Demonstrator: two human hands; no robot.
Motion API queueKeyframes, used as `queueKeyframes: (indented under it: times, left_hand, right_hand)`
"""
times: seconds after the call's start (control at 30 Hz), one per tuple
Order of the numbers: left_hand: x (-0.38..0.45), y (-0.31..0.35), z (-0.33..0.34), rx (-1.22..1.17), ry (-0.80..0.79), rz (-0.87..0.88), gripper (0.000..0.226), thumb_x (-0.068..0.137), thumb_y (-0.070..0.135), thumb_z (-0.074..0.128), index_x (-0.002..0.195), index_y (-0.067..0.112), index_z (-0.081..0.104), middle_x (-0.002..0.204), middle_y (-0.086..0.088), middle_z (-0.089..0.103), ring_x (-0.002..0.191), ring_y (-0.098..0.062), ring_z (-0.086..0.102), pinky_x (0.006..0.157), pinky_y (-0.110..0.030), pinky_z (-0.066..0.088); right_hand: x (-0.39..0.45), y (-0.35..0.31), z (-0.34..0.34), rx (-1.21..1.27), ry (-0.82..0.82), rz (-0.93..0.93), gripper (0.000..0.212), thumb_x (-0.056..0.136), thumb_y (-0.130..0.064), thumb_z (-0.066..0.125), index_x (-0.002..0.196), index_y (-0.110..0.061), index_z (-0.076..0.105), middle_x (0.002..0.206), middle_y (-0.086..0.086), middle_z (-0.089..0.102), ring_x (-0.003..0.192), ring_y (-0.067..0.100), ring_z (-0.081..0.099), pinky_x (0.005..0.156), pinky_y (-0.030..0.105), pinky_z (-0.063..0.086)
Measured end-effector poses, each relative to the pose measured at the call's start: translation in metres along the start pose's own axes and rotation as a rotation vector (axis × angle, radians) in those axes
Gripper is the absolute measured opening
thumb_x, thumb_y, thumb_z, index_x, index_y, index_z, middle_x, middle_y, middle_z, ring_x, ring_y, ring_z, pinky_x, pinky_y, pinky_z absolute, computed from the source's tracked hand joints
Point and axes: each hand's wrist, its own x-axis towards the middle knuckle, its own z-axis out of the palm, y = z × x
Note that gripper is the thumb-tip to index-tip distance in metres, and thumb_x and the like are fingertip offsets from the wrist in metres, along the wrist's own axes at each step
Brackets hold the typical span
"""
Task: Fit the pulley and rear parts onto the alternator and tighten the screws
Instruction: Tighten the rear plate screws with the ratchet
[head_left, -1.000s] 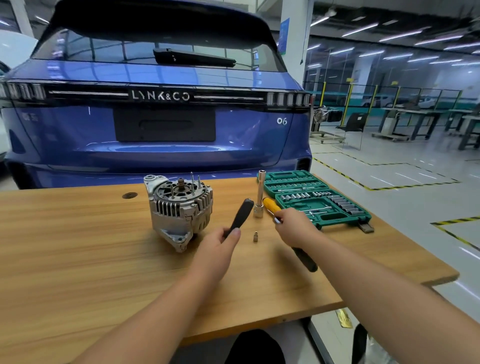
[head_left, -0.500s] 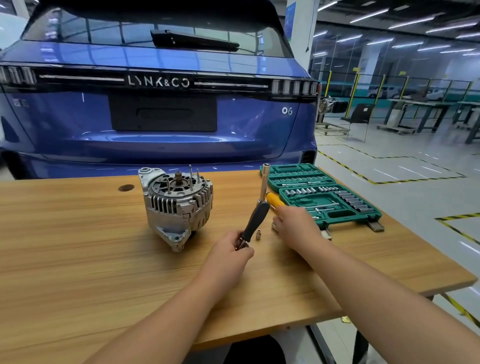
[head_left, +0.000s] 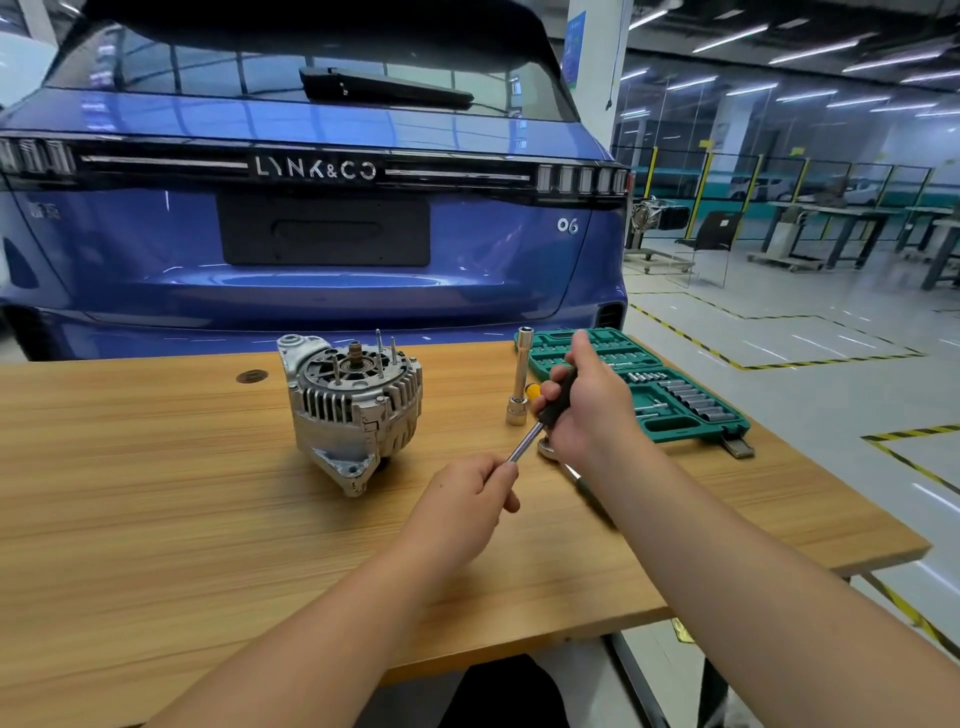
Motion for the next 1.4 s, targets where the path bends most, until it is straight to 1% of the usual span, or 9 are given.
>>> queueKeyframes:
  times: [0.37, 0.63, 0.73, 0.8, 0.9, 1.03, 1.13, 1.27, 1.4]
  left_hand:
    - [-0.003, 0.010, -0.008, 0.322, -0.022, 0.118, 0.032, 0.107, 0.040, 0.035, 0.092, 0.022, 0.058, 0.078, 0.002, 0.065, 0.074, -0.018, 0.059, 0.072, -0.042, 0.048]
    - [0.008, 0.013, -0.011, 0.428, 0.062, 0.135, 0.030, 0.107, 0.040, 0.034, 0.098, 0.022, 0.056, 0.076, 0.008, 0.056, 0.072, -0.015, 0.052, 0.059, -0.035, 0.035]
    - [-0.003, -0.009, -0.012, 0.425, 0.041, 0.076, 0.029, 0.107, 0.040, 0.034, 0.099, 0.024, 0.056, 0.084, 0.010, 0.058, 0.081, -0.012, 0.055, 0.069, -0.033, 0.042]
    - [-0.008, -0.024, -0.012, 0.334, 0.010, 0.021, 0.030, 0.107, 0.041, 0.035, 0.103, 0.024, 0.059, 0.089, 0.008, 0.060, 0.084, -0.010, 0.055, 0.071, -0.030, 0.042]
    - [0.003, -0.033, -0.006, 0.166, -0.012, -0.053, 0.026, 0.107, 0.042, 0.034, 0.113, 0.029, 0.056, 0.096, 0.012, 0.058, 0.090, -0.003, 0.053, 0.071, -0.024, 0.039]
    - [0.026, -0.042, -0.003, 0.100, 0.009, -0.081, 0.020, 0.108, 0.032, 0.032, 0.117, 0.026, 0.049, 0.096, 0.010, 0.062, 0.090, -0.007, 0.057, 0.074, -0.023, 0.041]
    - [0.040, -0.050, -0.004, 0.103, -0.009, -0.116, 0.014, 0.107, 0.037, 0.037, 0.114, 0.027, 0.046, 0.105, 0.014, 0.065, 0.096, 0.003, 0.057, 0.070, -0.015, 0.037]
    - [0.062, -0.052, 0.003, 0.175, 0.052, -0.116, 0.014, 0.104, 0.040, 0.045, 0.110, 0.027, 0.047, 0.102, 0.010, 0.062, 0.093, -0.004, 0.056, 0.069, -0.020, 0.040]
    - [0.082, -0.052, 0.012, 0.313, 0.106, -0.070, 0.013, 0.102, 0.036, 0.050, 0.109, 0.027, 0.056, 0.109, 0.010, 0.049, 0.111, -0.015, 0.045, 0.094, -0.033, 0.039]
  right_hand:
    - [0.005, -0.001, 0.006, -0.088, 0.213, 0.004, 0.026, 0.097, -0.036, 0.065, 0.098, -0.011, 0.056, 0.077, 0.001, 0.050, 0.045, 0.008, 0.044, 0.044, 0.023, 0.043]
    - [0.023, 0.002, 0.014, -0.054, 0.244, 0.033, 0.024, 0.097, -0.034, 0.065, 0.094, -0.010, 0.059, 0.067, 0.000, 0.052, 0.038, 0.007, 0.043, 0.040, 0.023, 0.041]
    - [0.039, -0.020, 0.001, -0.051, 0.352, -0.001, 0.020, 0.097, -0.031, 0.065, 0.099, -0.012, 0.060, 0.074, 0.000, 0.054, 0.047, 0.009, 0.046, 0.045, 0.024, 0.044]
    - [0.046, -0.038, -0.006, -0.081, 0.276, 0.018, 0.017, 0.098, -0.028, 0.064, 0.098, -0.012, 0.059, 0.073, 0.000, 0.052, 0.046, 0.009, 0.044, 0.043, 0.022, 0.042]
    - [0.041, -0.027, 0.005, -0.429, 0.049, 0.114, 0.011, 0.094, -0.016, 0.064, 0.100, -0.008, 0.058, 0.077, 0.004, 0.053, 0.053, 0.011, 0.048, 0.045, 0.021, 0.043]
    - [0.047, 0.005, 0.000, -0.826, 0.023, 0.008, 0.003, 0.090, -0.001, 0.059, 0.092, -0.002, 0.057, 0.078, 0.015, 0.057, 0.058, 0.021, 0.052, 0.050, 0.030, 0.046]
    - [0.060, 0.019, -0.019, -1.234, -0.013, -0.111, 0.011, 0.093, -0.016, 0.067, 0.088, -0.009, 0.060, 0.082, 0.010, 0.064, 0.067, 0.024, 0.061, 0.060, 0.037, 0.055]
    - [0.068, 0.033, -0.029, -1.742, -0.074, -0.246, 0.019, 0.089, -0.029, 0.068, 0.095, -0.013, 0.060, 0.083, 0.003, 0.061, 0.072, 0.020, 0.060, 0.054, 0.030, 0.045]
    - [0.071, 0.041, -0.033, -1.918, -0.119, -0.279, 0.024, 0.088, -0.035, 0.070, 0.088, -0.012, 0.064, 0.073, -0.001, 0.056, 0.067, 0.016, 0.056, 0.047, 0.025, 0.033]
